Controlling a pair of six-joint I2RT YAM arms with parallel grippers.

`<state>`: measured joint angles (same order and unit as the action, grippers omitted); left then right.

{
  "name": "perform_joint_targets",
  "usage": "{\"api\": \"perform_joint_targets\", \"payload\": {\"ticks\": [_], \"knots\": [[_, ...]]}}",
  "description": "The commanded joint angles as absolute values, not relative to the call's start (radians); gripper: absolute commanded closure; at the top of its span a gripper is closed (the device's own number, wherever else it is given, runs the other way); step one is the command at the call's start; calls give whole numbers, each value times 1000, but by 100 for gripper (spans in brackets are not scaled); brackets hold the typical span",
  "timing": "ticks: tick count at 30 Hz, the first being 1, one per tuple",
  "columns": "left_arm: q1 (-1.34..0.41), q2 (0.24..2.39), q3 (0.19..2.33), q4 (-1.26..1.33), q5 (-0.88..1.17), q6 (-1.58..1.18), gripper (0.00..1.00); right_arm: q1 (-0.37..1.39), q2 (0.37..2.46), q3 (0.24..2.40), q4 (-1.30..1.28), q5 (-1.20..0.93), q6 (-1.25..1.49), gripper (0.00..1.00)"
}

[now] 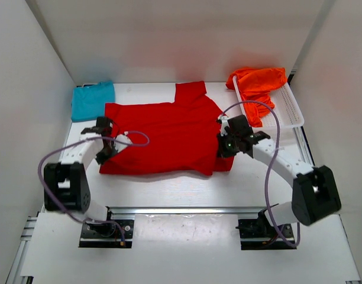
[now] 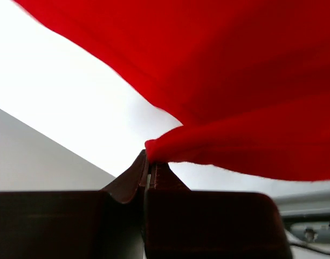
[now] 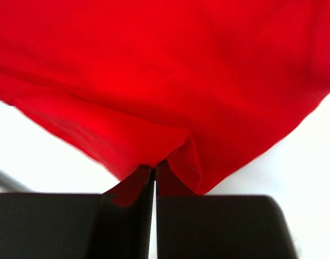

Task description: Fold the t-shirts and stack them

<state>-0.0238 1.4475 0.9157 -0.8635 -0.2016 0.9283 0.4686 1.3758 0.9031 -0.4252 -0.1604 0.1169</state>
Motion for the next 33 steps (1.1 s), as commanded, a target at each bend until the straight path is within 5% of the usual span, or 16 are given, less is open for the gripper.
{"api": "perform_joint_targets", "payload": {"ticks": [1, 15, 33], "knots": [[-6, 1551, 1067, -845, -161, 783, 100, 448, 1455, 1008, -367, -170, 11, 100], [-17, 1674, 1121, -842, -264, 635, 100, 368, 1778, 1282, -376, -169, -51, 100], [31, 1835, 1233, -827, -333, 457, 100, 301, 1853, 1302, -407, -118, -63, 100]]}}
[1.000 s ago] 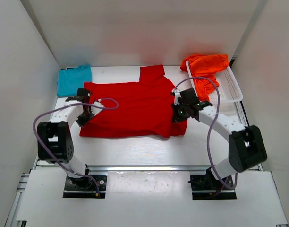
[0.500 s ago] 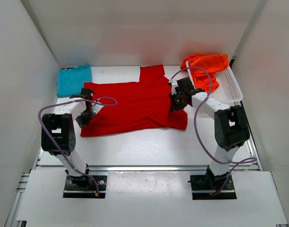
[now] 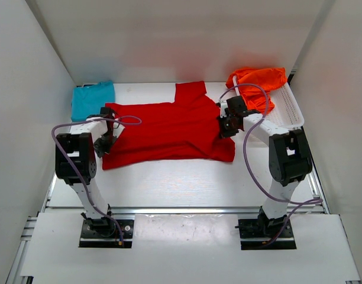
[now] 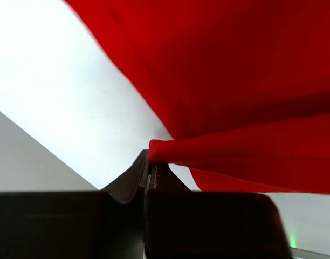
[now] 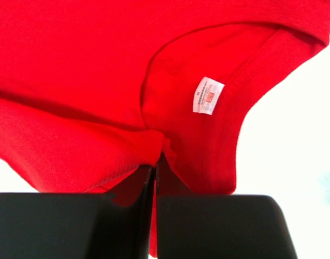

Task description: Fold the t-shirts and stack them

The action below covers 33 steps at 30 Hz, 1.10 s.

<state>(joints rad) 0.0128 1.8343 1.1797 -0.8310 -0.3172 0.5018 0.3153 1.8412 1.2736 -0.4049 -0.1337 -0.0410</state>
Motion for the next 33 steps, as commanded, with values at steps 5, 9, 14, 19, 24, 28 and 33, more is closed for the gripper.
{"api": "perform_joint_targets", "payload": {"ticks": [5, 9, 14, 19, 24, 28, 33], "knots": [[18, 1865, 1264, -838, -328, 445, 100, 311, 1882, 1324, -402, -124, -46, 100], [31, 1888, 1317, -833, -347, 436, 91, 310, 1914, 1385, -397, -130, -2, 78], [31, 1954, 1452, -831, -387, 413, 90, 307, 1927, 1472, -391, -117, 37, 76], [23, 2003, 1568, -882, -364, 388, 80, 296, 1898, 1474, -396, -114, 41, 72], [29, 2002, 1575, -910, -361, 367, 42, 314, 1806, 1393, -405, -124, 41, 67], [100, 2011, 1649, -969, -328, 336, 16, 345, 1706, 1283, -419, -140, 40, 60], [160, 1918, 1563, -1037, -235, 345, 17, 382, 1603, 1134, -457, -147, 81, 53]]}}
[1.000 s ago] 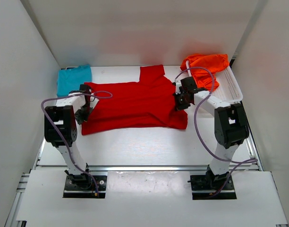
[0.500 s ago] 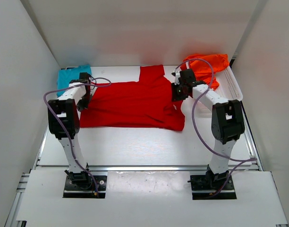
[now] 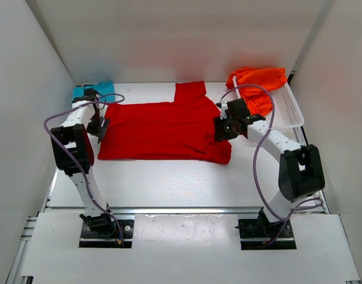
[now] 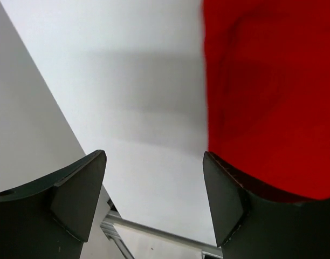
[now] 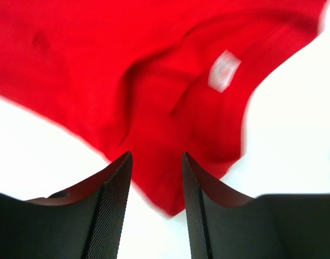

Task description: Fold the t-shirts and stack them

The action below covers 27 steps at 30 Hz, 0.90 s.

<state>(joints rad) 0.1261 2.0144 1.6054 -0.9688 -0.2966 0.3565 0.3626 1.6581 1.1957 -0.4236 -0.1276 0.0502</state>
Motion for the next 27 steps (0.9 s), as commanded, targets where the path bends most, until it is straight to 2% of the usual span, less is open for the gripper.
{"api": "perform_joint_targets", "payload": {"ticks": [1, 7, 14, 17, 19, 20, 21, 22, 24, 27], "knots": [[161, 1884, 1511, -1028, -221, 353, 17, 380, 1598, 1118, -459, -156, 101, 52], [143, 1818, 1324, -973, -154, 361, 17, 345, 1609, 1011, -426, -176, 152, 49], [149, 1905, 1394, -946, -68, 310, 18, 334, 1629, 945, -388, -259, 198, 49], [127, 1942, 1402, -948, -84, 305, 24, 324, 1641, 928, -377, -262, 210, 52], [118, 1956, 1393, -936, -89, 313, 41, 311, 1657, 907, -353, -278, 230, 70], [117, 1963, 1388, -942, -84, 308, 46, 307, 1655, 902, -354, -281, 233, 75], [118, 1965, 1396, -949, -62, 317, 59, 289, 1661, 903, -353, -297, 244, 84], [117, 1976, 1397, -957, -51, 314, 78, 281, 1661, 900, -359, -307, 250, 90], [114, 1971, 1391, -966, -48, 319, 97, 247, 1658, 893, -350, -330, 259, 98], [117, 1934, 1365, -976, -66, 348, 100, 236, 1628, 890, -373, -324, 249, 100]]}}
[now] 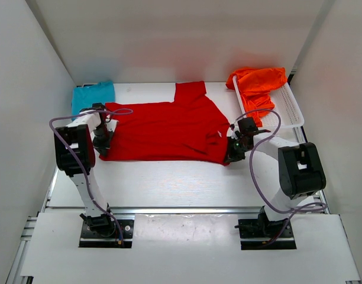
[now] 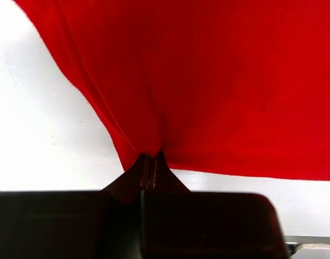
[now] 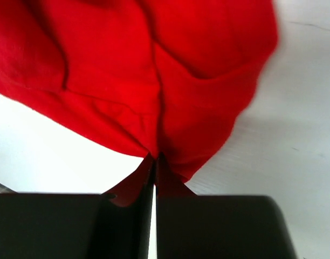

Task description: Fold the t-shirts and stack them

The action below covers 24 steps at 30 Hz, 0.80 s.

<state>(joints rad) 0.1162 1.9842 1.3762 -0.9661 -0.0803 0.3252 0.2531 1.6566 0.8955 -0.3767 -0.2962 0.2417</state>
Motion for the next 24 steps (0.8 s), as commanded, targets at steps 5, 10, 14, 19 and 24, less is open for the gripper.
{"api": "perform_joint_targets", "payload": {"ticks": [5, 10, 14, 19, 24], "knots": [[185, 1868, 1359, -1080, -124, 416, 100, 186, 1533, 868, -488, -342, 268, 100], [170, 1781, 1223, -1126, -231, 508, 100, 187, 1457, 809, -578, -371, 287, 100], [101, 1706, 1083, -1098, -276, 514, 100, 248, 1447, 773, -615, -419, 333, 99], [162, 1709, 1051, -1083, -308, 463, 66, 241, 1459, 742, -627, -391, 362, 67], [213, 1674, 1158, -1088, -357, 485, 33, 224, 1404, 762, -652, -312, 339, 59]]}}
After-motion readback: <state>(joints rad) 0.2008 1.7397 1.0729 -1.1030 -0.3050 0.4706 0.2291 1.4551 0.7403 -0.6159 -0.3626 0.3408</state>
